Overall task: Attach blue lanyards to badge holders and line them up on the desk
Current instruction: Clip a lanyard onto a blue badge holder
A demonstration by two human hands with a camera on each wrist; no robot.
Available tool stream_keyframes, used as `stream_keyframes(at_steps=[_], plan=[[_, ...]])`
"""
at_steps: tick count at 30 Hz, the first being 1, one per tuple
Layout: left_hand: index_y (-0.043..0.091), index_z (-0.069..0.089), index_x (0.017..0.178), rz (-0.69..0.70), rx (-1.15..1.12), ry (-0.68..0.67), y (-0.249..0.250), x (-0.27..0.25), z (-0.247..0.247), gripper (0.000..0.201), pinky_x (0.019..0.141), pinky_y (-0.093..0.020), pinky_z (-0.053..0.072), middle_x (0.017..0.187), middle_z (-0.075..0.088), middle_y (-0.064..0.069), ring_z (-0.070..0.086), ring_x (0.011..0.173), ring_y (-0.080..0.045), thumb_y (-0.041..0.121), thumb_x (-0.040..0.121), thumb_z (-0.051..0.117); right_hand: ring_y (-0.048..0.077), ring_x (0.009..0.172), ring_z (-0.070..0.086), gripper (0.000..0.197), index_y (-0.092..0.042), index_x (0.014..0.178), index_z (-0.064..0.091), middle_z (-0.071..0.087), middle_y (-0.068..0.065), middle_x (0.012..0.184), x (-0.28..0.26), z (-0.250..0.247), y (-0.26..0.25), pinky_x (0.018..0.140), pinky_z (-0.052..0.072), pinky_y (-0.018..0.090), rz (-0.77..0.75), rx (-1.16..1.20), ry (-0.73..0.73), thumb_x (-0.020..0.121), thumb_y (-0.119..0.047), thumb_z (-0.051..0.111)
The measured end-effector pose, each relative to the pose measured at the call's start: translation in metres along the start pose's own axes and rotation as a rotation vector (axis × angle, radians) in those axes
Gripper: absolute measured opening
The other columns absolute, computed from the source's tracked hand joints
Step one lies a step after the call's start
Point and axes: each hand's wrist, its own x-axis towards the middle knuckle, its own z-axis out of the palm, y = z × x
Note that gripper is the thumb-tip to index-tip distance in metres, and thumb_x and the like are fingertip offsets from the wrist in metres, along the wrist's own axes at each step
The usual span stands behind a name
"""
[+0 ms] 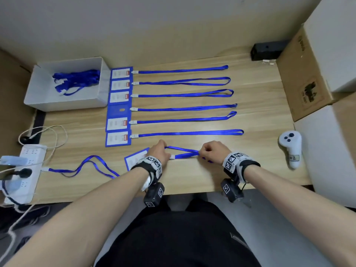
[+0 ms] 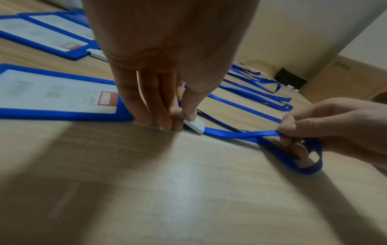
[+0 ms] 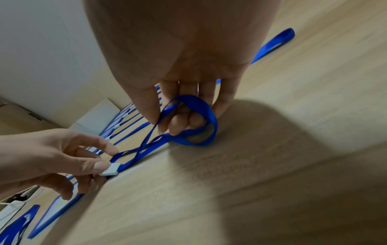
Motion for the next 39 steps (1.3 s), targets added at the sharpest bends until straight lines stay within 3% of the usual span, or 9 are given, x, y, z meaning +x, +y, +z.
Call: stream_keyframes(at_steps=[4,7,14,17,21,26,31,36,39], plan=[[0.013,0.067,0.09,-0.061,0.013,0.001,-0.009,-0.005,0.001,0.011,0.079,-0.036,0.054,0.094,0.07,-0.007,0.065,0.09,-0.03,0.023,0.085,0.065,0.02,0.071,0.064,0.027,-0.019,0.073,0.065,0.068,-0.003,0.072,0.005,0.004,0.012,0.071,0.052,0.035,-0.017,-0.07,0.011,0.085,-0.043,0.063],[0.017,0.067,0.077,-0.071,0.006,-0.015,-0.015,-0.007,-0.004,0.006,0.068,-0.03,0.049,0.088,0.072,-0.005,0.066,0.084,-0.026,0.02,0.082,0.069,0.019,0.076,0.064,0.028,-0.021,0.077,0.066,0.069,-0.004,0.078,0.007,0.005,0.013,0.072,0.053,0.035,-0.033,-0.116,0.014,0.085,-0.048,0.062],[0.016,0.066,0.077,0.039,0.06,-0.072,-0.027,-0.005,-0.013,0.011,0.073,-0.03,0.05,0.088,0.071,-0.002,0.065,0.085,-0.024,0.015,0.086,0.059,0.006,0.081,0.058,0.033,-0.024,0.062,0.067,0.065,-0.011,0.075,0.008,0.01,0.016,0.075,0.055,0.039,-0.077,-0.164,0.059,0.07,-0.056,0.059],[0.018,0.063,0.081,0.12,0.105,-0.089,-0.035,-0.002,-0.028,0.01,0.077,-0.03,0.047,0.093,0.071,-0.002,0.064,0.093,-0.025,0.02,0.09,0.059,0.001,0.087,0.047,0.041,-0.021,0.05,0.062,0.064,-0.006,0.07,0.007,0.015,0.005,0.071,0.05,0.036,-0.066,-0.18,0.076,0.076,-0.053,0.068],[0.019,0.058,0.079,0.195,0.1,-0.096,-0.054,0.008,-0.068,0.012,0.078,-0.031,0.047,0.096,0.069,-0.003,0.062,0.096,-0.025,0.02,0.091,0.06,0.018,0.074,0.061,0.036,-0.017,0.057,0.062,0.066,0.0,0.074,0.009,0.025,-0.007,0.07,0.05,0.037,0.009,-0.021,0.168,0.07,-0.043,0.084],[0.018,0.059,0.078,0.321,0.073,-0.053,-0.094,0.024,-0.138,0.012,0.075,-0.028,0.045,0.088,0.067,0.0,0.063,0.091,-0.021,0.02,0.09,0.062,0.011,0.055,0.051,0.027,-0.009,0.064,0.063,0.06,-0.002,0.059,0.015,0.052,-0.067,0.059,0.041,0.025,0.006,0.232,0.272,0.076,-0.021,0.083],[0.011,0.07,0.083,0.353,0.013,-0.012,-0.148,0.032,-0.203,0.012,0.075,-0.026,0.047,0.086,0.074,-0.002,0.067,0.086,-0.018,0.021,0.089,0.066,0.015,0.049,0.055,0.011,-0.004,0.082,0.068,0.06,0.008,0.064,0.016,0.067,-0.158,0.05,0.049,0.024,-0.008,0.439,0.387,0.08,-0.003,0.078],[0.018,0.066,0.064,0.34,-0.02,0.03,-0.212,0.041,-0.259,0.022,0.069,-0.028,0.048,0.071,0.071,0.003,0.066,0.075,-0.018,0.023,0.086,0.068,0.015,0.056,0.055,0.012,-0.007,0.086,0.067,0.061,0.004,0.066,0.04,0.08,-0.244,0.051,0.048,0.022,-0.012,0.359,0.394,0.081,-0.007,0.078],[0.017,0.069,0.065,0.315,-0.066,0.055,-0.238,0.047,-0.29,0.022,0.074,-0.03,0.051,0.076,0.074,-0.002,0.068,0.078,-0.02,0.021,0.087,0.067,0.011,0.059,0.057,0.011,-0.008,0.086,0.068,0.061,0.003,0.07,0.059,0.079,-0.286,0.053,0.048,0.021,-0.015,0.285,0.375,0.081,-0.009,0.078]])
